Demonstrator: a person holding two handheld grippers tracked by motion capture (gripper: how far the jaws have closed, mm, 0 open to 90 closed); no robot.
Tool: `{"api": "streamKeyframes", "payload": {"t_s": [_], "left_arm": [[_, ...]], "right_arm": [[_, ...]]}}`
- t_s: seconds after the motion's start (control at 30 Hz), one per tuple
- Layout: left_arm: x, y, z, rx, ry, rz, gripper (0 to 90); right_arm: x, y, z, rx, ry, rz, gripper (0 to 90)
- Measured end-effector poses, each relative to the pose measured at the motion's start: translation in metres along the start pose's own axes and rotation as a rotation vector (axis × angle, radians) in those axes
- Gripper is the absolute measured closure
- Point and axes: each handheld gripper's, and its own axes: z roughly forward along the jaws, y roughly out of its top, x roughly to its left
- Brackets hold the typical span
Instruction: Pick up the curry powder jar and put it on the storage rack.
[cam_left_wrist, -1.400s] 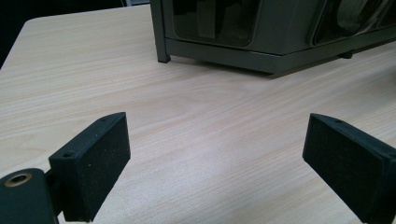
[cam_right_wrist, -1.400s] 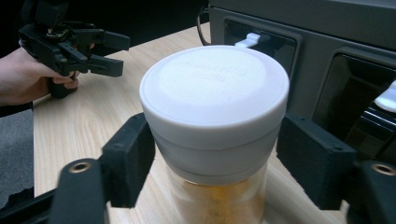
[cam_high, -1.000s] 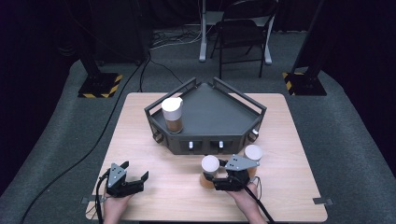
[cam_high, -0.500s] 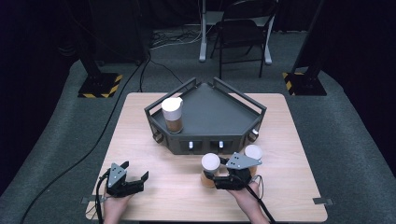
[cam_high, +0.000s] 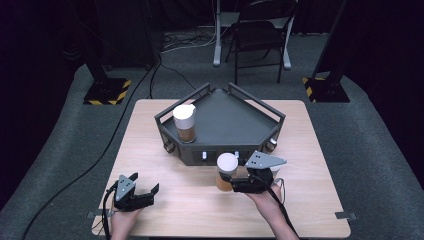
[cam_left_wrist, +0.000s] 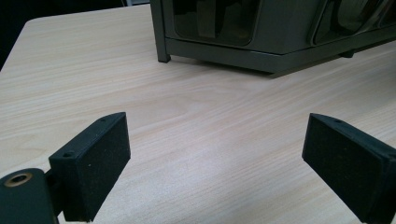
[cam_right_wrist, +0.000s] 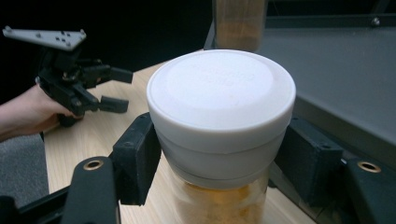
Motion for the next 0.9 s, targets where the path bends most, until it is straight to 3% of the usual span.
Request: {"api": "streamKeyframes", "payload": {"t_s": [0.27, 0.9], "left_arm": [[0.000, 0.000, 0.000, 0.000, 0.000, 0.000, 7.6], [0.001, 0.000, 0.000, 0.002, -0.002, -0.002, 7.6]], "right_arm": [[-0.001, 0.023, -0.001, -0.010, -0.009, -0.024, 33.5], [-0.016, 0.057, 0.006, -0.039, -0.056, -0.004, 33.4]]}}
